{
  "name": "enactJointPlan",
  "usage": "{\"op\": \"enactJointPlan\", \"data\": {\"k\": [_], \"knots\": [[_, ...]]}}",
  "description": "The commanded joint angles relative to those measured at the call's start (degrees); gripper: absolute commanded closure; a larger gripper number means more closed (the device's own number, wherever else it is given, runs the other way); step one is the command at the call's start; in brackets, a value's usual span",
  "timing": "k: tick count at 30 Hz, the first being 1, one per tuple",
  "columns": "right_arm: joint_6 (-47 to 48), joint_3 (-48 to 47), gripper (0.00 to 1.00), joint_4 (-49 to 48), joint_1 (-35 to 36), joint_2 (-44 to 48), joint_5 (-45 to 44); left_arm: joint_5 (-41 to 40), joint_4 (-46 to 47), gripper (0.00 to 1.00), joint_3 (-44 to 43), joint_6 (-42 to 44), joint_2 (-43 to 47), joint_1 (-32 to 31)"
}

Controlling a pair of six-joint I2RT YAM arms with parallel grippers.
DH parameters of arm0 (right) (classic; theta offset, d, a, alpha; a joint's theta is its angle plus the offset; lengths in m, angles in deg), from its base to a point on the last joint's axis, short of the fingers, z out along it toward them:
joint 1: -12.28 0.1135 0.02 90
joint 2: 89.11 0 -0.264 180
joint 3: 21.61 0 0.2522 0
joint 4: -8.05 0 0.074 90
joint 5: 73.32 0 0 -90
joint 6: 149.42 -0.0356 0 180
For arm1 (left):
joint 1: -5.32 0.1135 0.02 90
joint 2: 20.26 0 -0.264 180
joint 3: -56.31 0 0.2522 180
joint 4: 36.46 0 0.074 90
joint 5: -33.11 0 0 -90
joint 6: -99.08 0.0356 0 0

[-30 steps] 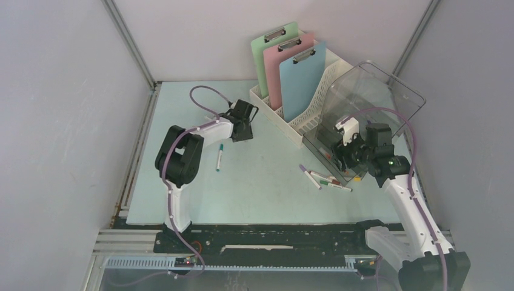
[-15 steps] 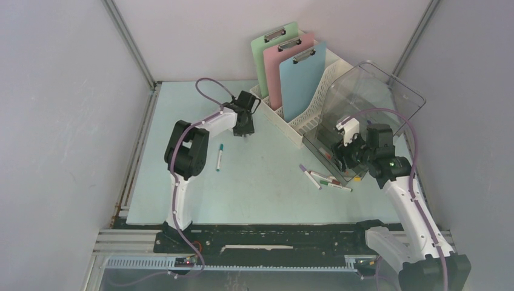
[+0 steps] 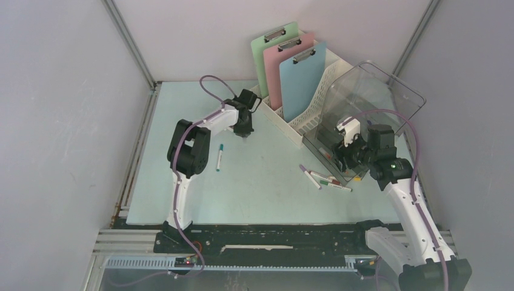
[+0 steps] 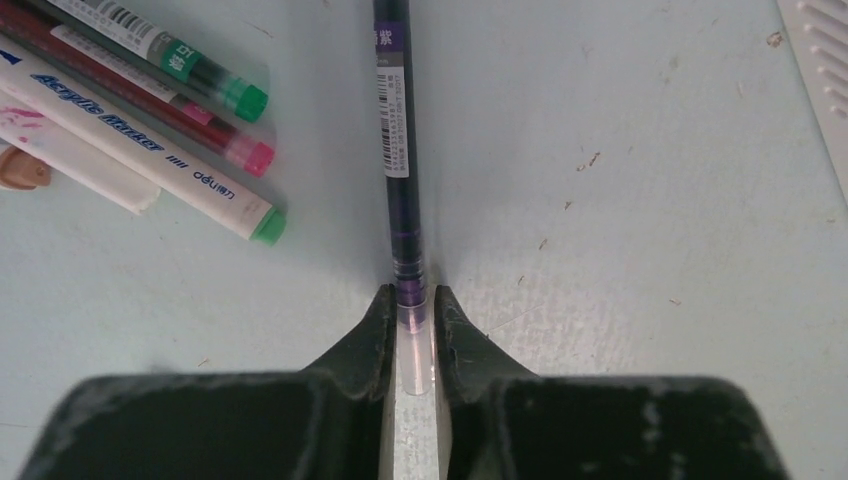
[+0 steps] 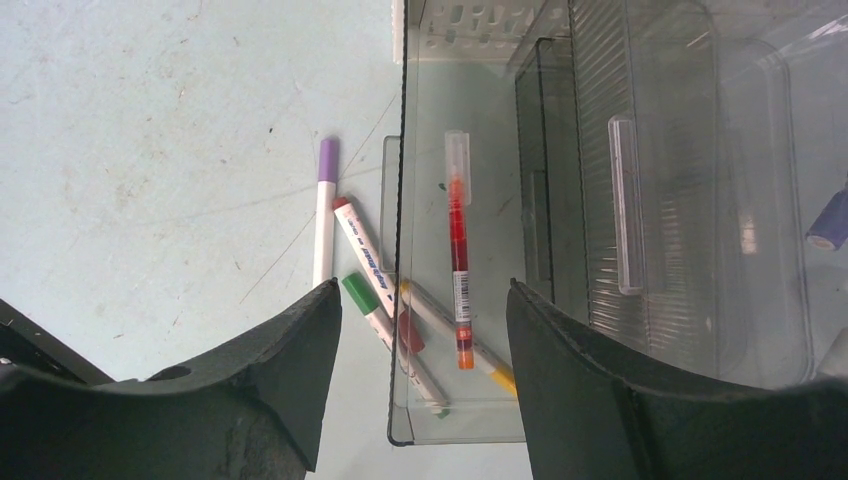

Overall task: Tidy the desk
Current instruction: Pick up the stationery from the center of the board, then place the stationery in the drawer.

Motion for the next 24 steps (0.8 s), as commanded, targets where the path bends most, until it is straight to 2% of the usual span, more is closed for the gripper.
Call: {"op": "enactJointPlan", "data": {"k": [1,5,13,18,24], "knots": [[0.54,-0.04,0.31,-0.08,0.33,1.2,1.1,2.25,-1.54,0.9,2.14,2.12,0.38,0.3],[0.23,0.0,0.31,-0.18,0.49,1.09,1.84,3.61,1.92,0.94,6.37,3.31,3.82,0.22],[-0.37,-0.09,0.31,0.05,1.67,0.94,5.39,5.07,16.8,1.0,24.42,4.2,20.32,-0.1],[-1.14,-0.08,0.3,0.27,2.48,0.9,9.0,8.84,28.93,1.0,38.19,3.35,32.18,-0.74],[-2.05,-1.17,0.28,1.92,2.62,0.64,16.12,17.39,47.73,1.0,54.57,0.25,44.19,-1.4]]}}
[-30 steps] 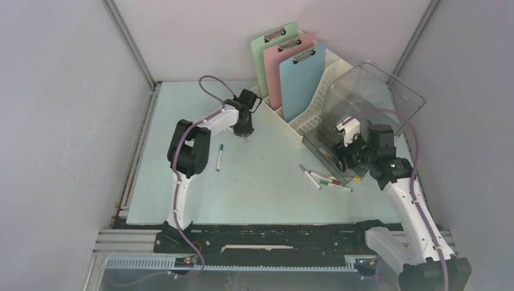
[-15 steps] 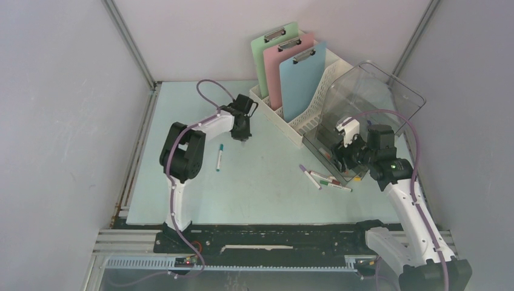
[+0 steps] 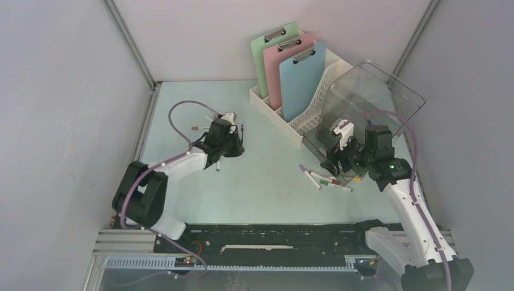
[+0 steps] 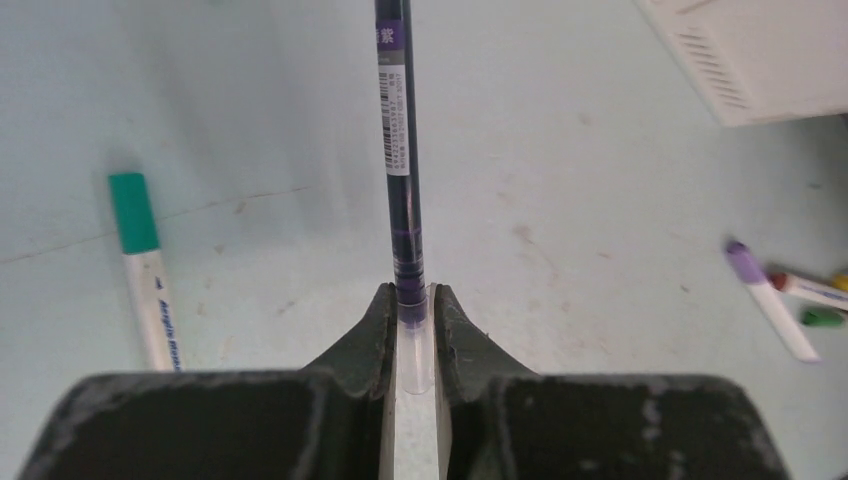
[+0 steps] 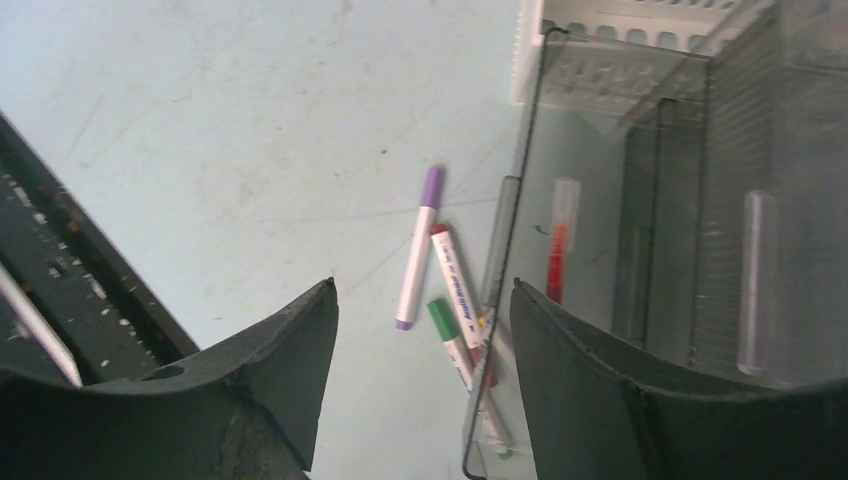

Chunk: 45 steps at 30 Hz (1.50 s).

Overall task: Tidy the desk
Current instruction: Place the stationery in the drawer.

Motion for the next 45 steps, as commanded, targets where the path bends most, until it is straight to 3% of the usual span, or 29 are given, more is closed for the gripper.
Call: {"op": "enactJointPlan", "data": {"k": [1,8,16,31,45], "knots": [[-1.19,-1.31,0.28,1.82,0.57,0.48,7.63,7.9,19.9,1.0,10.65,-2.71,9.09,-1.11],[-0.98,-2.39,0.26,3.58,0.67,0.1,13.98,8.56,36.71,1.0,21.72,-5.47,18.38,-8.11],[-0.65,-3.57,0.25,5.33,0.7,0.63,17.58,6.61,48.52,1.0,25.35,-8.09,20.27,-16.09],[-0.92,-5.05,0.25,7.81,0.65,1.21,23.01,0.03,54.24,1.0,22.0,-6.14,18.26,-28.91],[-3.44,-5.13,0.24,6.85,0.63,1.11,23.87,-0.32,57.78,1.0,17.85,-5.84,12.27,-34.41]]}}
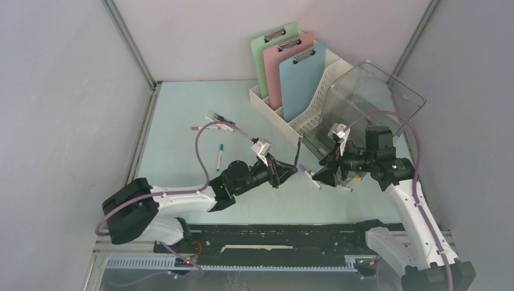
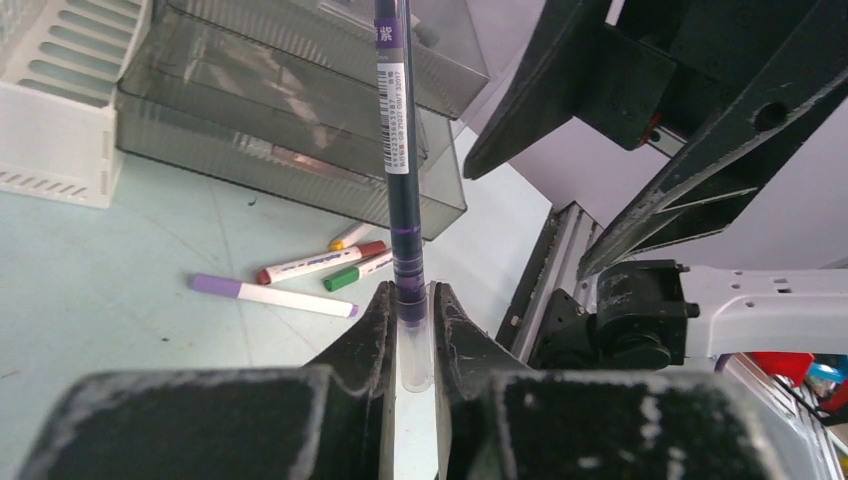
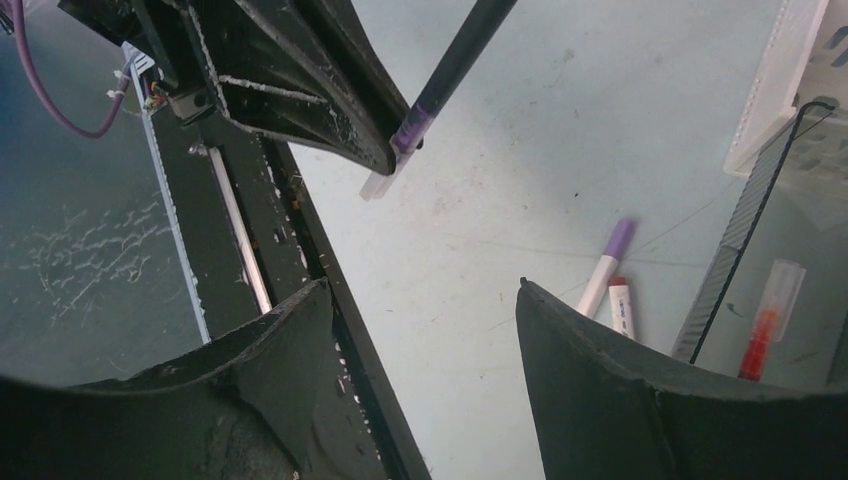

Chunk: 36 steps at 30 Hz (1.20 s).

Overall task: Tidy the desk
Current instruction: Place the stationery in the drawer.

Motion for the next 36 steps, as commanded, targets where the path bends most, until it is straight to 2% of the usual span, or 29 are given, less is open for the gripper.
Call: {"op": "enactJointPlan", "data": {"k": [1,11,22,24,29,36], "knots": [[-2.79,-2.71,0.25,-1.06,0.35,0.69,1.49,-1.26,4.29,1.0,-3.33,1.14,-1.74,-1.62],[-13.83,-2.47,0.24,-6.58,0.2,0.21,0.16,-1.23,6.06,1.0,-6.74,0.96,-5.99,-4.19],[-20.31,-1.3,0.26,-10.81,0.19,0.24,-3.93,-0.72,7.06,1.0,-8.97,0.74,-8.54,-6.0],[-20.63,-1.12,0.29,-11.19,0.19,0.27,-4.46,-0.63,7.22,1.0,-9.16,0.72,-8.72,-6.18],[-21.13,-0.68,0.44,-11.92,0.19,0.1,-4.4,-0.54,7.33,1.0,-9.51,0.64,-8.92,-6.45],[-21.26,-0.33,0.48,-12.24,0.43,-0.04,-3.41,-0.12,7.31,1.0,-9.91,0.75,-9.1,-6.63]]}}
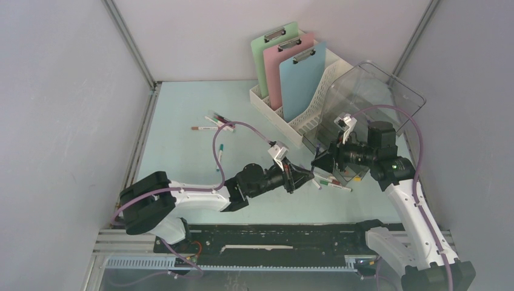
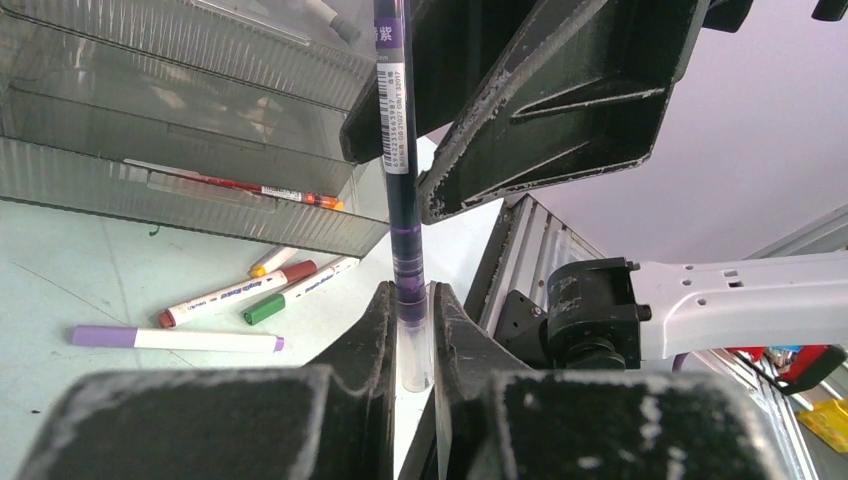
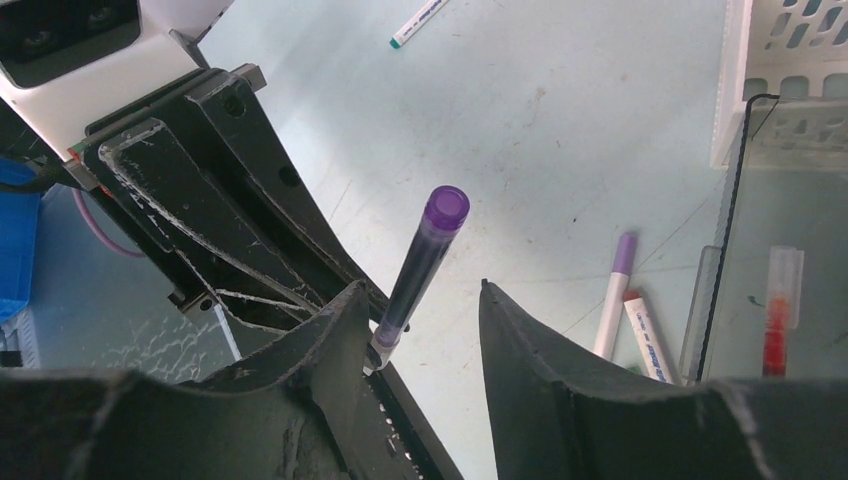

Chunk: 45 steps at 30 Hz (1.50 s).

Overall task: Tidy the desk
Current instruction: Place the stationery in the drawer.

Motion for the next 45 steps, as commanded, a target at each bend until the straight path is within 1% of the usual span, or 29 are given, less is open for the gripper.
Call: {"op": "enactJointPlan", "data": {"k": [1,8,10,11,12,14,16,17,24,28,30,33,37,41,45], "knots": [[-0.98,-0.24,0.48,-2.14,0.54,-0.1,0.77,0.17,2.76,1.0,-3.08,0.81,-0.16,-0.51],[-1.1,0.14,0.49,-2.58,1.42,-0.66,1.08,0.6,2.63,1.0,-3.64,1.3,0.02,-0.93],[-1.01,0.14,0.54,-2.62,1.71,-0.82,1.25,0.67,2.42,1.0,-3.79,1.46,0.02,-1.0],[-0.94,0.15,0.58,-2.61,1.82,-0.87,1.4,0.63,2.29,1.0,-3.88,1.56,0.02,-1.04],[-0.8,0.14,0.64,-2.6,1.86,-0.92,1.55,0.63,2.17,1.0,-3.92,1.51,-0.02,-1.04],[-0.48,0.15,0.79,-2.6,2.02,-0.91,1.74,0.52,2.14,0.99,-3.92,1.55,-0.07,-1.04],[-0.06,0.14,0.95,-2.63,2.06,-0.88,1.82,0.3,2.06,0.94,-3.84,1.42,-0.15,-1.04],[0.21,0.14,1.0,-2.53,2.06,-0.75,1.75,0.24,1.95,0.9,-3.75,1.48,-0.18,-1.04],[3.55,0.02,1.0,-1.43,2.13,-0.04,-0.36,-0.76,0.91,0.63,-1.83,3.64,1.82,-1.04],[6.68,-0.51,1.0,0.21,2.13,0.29,-2.02,-1.92,-0.2,0.51,0.7,7.12,4.91,-1.04],[9.26,-0.71,1.0,1.41,2.12,0.42,-2.84,-4.49,-1.81,0.48,2.0,8.77,6.92,-1.04],[18.06,-1.43,1.0,5.84,2.15,0.68,-3.71,-7.97,-4.89,0.46,3.8,11.52,10.23,-1.04],[21.63,-1.4,1.0,7.13,1.97,1.2,-10.2,-15.58,-9.12,0.38,6.86,13.98,15.45,-1.04],[22.45,-0.86,1.0,6.2,1.15,1.11,-17.74,-24.82,-11.26,0.24,11.3,15.34,21.18,-0.91],[21.8,-0.33,1.0,4.55,-0.22,0.69,-22.78,-31.19,-12.19,0.1,15.1,15.75,25.54,-0.89]]}}
